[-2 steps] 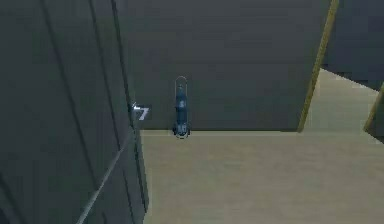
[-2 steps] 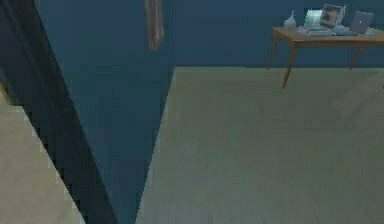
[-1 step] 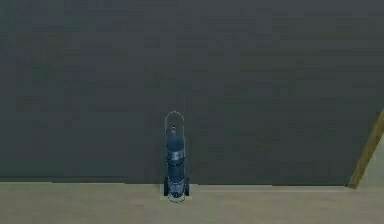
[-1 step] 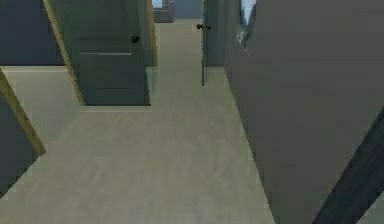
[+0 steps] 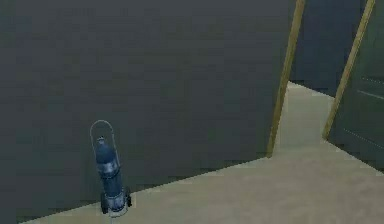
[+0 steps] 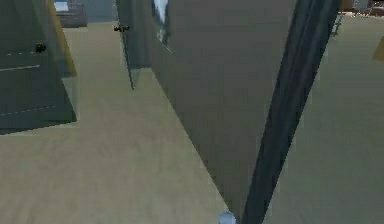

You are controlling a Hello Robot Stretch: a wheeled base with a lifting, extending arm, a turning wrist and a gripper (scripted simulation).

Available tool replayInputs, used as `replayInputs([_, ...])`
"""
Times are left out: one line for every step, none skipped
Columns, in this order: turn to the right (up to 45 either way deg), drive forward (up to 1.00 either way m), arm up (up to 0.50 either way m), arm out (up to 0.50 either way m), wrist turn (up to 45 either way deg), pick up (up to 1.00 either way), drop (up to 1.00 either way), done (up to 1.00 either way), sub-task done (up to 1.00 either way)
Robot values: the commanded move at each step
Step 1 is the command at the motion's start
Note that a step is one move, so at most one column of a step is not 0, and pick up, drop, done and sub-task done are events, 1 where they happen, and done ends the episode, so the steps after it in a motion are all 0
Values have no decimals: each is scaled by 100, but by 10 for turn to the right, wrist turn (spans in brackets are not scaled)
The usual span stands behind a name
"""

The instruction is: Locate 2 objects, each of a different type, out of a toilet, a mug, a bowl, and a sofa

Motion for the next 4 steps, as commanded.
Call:
replayInputs([0,5,0,0,0,0,0,0,0])
replayInputs([-300,0,0,0,0,0,0,0,0])
replayInputs([0,75,0,0,0,0,0,0,0])
replayInputs([-450,0,0,0,0,0,0,0,0])
